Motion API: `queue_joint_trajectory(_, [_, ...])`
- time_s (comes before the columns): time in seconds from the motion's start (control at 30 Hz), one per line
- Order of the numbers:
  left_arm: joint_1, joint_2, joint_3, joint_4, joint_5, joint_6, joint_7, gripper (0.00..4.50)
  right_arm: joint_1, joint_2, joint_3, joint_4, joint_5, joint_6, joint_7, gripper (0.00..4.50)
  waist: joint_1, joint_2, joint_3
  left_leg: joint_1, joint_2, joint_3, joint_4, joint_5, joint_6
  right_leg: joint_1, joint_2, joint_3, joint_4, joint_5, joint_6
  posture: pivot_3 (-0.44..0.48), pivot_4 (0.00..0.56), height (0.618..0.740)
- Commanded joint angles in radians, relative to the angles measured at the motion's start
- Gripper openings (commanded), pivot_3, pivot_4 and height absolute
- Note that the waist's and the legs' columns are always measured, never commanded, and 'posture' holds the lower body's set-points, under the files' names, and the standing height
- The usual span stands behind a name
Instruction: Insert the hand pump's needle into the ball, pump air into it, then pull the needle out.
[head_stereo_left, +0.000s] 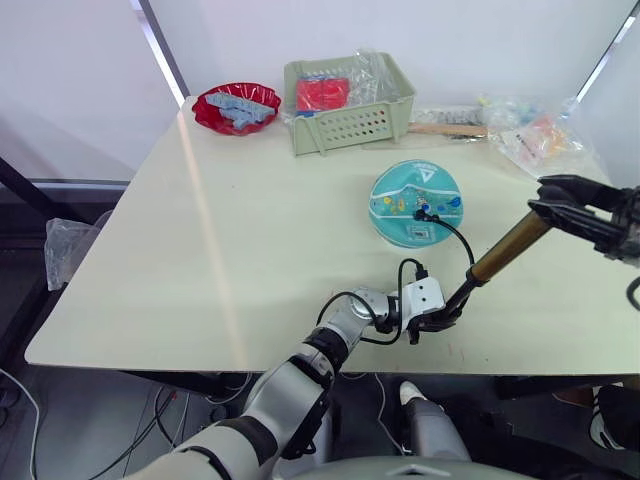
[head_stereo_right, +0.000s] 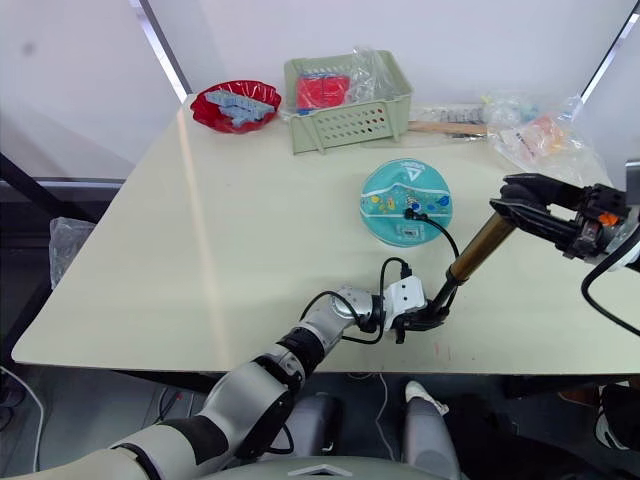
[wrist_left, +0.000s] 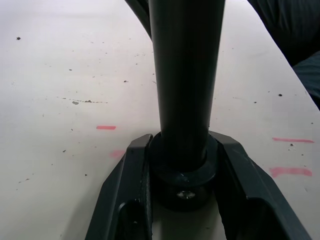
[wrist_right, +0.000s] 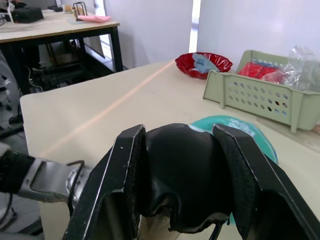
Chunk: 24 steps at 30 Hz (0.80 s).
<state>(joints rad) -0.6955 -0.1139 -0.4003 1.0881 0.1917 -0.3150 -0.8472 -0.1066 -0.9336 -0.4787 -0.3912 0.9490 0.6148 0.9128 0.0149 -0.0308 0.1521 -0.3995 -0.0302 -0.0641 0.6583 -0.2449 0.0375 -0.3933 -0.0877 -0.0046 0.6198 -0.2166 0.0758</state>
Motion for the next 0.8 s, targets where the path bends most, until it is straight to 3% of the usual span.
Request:
queue_joint_trajectory(0.03, [0.045, 0.045, -0.021, 0.104, 0.052, 0.059, 0.01, 1.19, 0.063, 0.017, 0.073, 0.01, -0.124, -0.037, 0.0, 1.68, 0.0, -0.001, -0.001, 0.0, 0.0, 0.0, 0.0, 0.0, 0.0, 0.0, 0.0, 0.0, 0.0, 0.0, 0.0, 0.0, 0.15, 0.737])
queue_joint_trajectory(0.27, [0.057, 0.045, -0.026, 0.1, 0.056, 0.054, 0.007, 1.19, 0.151, 0.145, 0.27, 0.075, -0.348, -0.204, -0.062, 1.68, 0.0, -0.009, -0.009, 0.0, 0.0, -0.001, 0.0, 0.0, -0.001, 0.0, 0.001, -0.001, 0.0, 0.0, 0.0, 0.0, 0.15, 0.737])
queue_joint_trajectory(0.4, [0.058, 0.043, -0.027, 0.099, 0.056, 0.054, 0.009, 1.19, 0.175, 0.206, 0.312, 0.11, -0.401, -0.268, -0.076, 1.68, -0.001, -0.01, -0.012, 0.001, 0.0, -0.001, 0.0, 0.0, -0.001, 0.001, 0.0, -0.001, 0.0, 0.0, 0.0, 0.0, 0.15, 0.737])
queue_joint_trajectory(0.6, [0.06, 0.043, -0.028, 0.1, 0.057, 0.053, 0.01, 1.19, 0.167, 0.235, 0.276, 0.088, -0.363, -0.278, -0.079, 1.68, -0.001, -0.008, -0.013, 0.002, 0.0, -0.002, 0.0, -0.001, -0.001, 0.001, 0.0, -0.001, 0.0, 0.0, 0.0, 0.0, 0.15, 0.737])
queue_joint_trajectory(0.8, [0.053, 0.045, -0.026, 0.103, 0.056, 0.054, 0.008, 1.19, 0.109, 0.204, 0.161, 0.034, -0.209, -0.222, -0.054, 1.68, 0.0, -0.003, -0.008, 0.001, 0.0, -0.001, 0.0, 0.0, -0.001, 0.001, 0.0, -0.001, 0.0, 0.0, 0.0, 0.0, 0.15, 0.737])
